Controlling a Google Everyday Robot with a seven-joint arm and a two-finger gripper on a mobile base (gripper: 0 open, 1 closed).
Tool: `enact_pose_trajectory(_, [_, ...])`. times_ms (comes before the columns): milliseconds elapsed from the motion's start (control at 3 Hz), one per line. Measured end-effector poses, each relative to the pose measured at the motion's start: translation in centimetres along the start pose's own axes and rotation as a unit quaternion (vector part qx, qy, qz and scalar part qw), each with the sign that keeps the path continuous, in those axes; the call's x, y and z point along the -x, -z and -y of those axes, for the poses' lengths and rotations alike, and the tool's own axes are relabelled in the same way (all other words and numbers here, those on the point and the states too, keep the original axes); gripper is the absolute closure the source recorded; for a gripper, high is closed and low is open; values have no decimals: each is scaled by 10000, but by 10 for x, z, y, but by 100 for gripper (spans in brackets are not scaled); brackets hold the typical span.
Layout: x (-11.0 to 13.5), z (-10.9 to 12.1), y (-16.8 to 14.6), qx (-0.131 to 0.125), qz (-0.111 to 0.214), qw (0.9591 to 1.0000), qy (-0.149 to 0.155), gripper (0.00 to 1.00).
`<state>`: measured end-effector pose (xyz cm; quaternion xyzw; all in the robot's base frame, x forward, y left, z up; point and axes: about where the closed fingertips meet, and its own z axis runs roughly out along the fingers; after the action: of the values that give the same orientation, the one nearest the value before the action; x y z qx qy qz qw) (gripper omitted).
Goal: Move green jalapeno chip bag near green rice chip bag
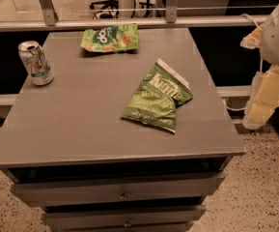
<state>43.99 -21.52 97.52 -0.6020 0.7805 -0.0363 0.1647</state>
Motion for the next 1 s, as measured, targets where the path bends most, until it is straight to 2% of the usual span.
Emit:
enact_pose_trajectory(333, [8, 6, -25, 45, 146, 9999, 23, 0])
enact_pose_trajectory(667, [26, 18, -85, 234, 519, 9984, -32, 0])
enact_pose_trajectory(1000, [37, 25, -123, 372, 782, 9962, -94, 0])
